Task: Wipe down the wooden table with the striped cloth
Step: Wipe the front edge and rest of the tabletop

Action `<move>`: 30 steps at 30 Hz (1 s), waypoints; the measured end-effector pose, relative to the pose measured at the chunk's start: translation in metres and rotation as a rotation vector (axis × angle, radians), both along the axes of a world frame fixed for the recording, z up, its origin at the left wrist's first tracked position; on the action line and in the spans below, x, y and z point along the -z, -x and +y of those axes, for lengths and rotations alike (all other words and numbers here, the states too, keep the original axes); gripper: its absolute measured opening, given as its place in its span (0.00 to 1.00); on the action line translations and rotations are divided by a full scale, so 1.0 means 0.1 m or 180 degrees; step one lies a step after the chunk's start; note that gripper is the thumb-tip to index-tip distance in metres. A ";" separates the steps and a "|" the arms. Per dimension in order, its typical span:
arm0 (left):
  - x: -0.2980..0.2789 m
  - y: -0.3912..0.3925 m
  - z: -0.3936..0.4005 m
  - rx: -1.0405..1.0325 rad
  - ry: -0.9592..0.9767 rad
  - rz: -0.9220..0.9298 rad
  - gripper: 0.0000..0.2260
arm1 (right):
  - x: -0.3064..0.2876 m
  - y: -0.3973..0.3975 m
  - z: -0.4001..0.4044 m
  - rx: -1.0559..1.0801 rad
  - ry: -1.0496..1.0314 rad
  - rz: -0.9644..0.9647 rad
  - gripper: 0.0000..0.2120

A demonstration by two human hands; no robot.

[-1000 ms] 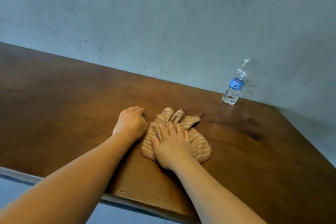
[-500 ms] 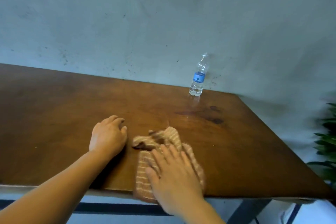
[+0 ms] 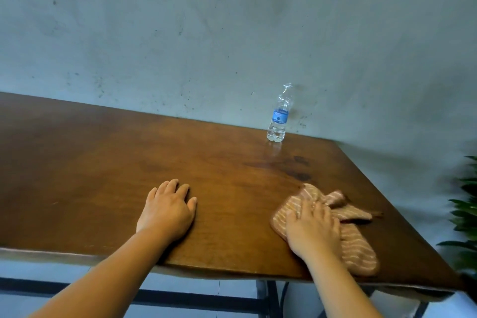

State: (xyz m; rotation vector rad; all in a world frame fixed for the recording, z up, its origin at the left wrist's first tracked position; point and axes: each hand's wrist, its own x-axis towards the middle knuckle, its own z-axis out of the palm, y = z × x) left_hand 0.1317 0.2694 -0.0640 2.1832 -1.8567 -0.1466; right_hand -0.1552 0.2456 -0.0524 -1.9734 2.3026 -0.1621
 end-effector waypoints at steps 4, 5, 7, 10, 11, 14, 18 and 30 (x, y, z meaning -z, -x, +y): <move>0.00 0.00 -0.01 -0.0091 0.0076 0.0079 0.24 | -0.07 -0.91 0.24 -0.1057 -0.0017 -0.0052 0.30; 0.01 0.00 -0.01 -0.0144 0.0108 0.0085 0.23 | -0.06 -1.04 0.34 -0.1381 -0.0050 -0.0049 0.29; 0.02 0.01 -0.01 -0.0205 0.0115 0.0131 0.23 | -0.04 -1.08 0.50 -0.1942 -0.0157 -0.0052 0.33; 0.01 0.01 0.00 -0.0207 0.0106 0.0126 0.22 | -0.05 -0.67 0.57 -0.2166 -0.0162 -0.0126 0.34; 0.00 0.00 0.00 -0.0203 0.0105 0.0118 0.22 | -0.06 -0.47 0.56 -0.2110 -0.0154 -0.0111 0.32; -0.03 0.01 0.01 -0.0169 0.0079 0.0161 0.22 | -0.10 0.21 0.43 -0.1629 -0.0185 0.0029 0.30; -0.07 0.04 0.03 -0.0162 0.0126 0.0192 0.22 | -0.10 0.81 0.14 -0.0701 -0.0212 0.0156 0.30; 0.01 -0.02 -0.01 -0.0371 0.0252 0.0341 0.21 | 0.03 -1.02 0.08 -0.2044 -0.0027 -0.0182 0.29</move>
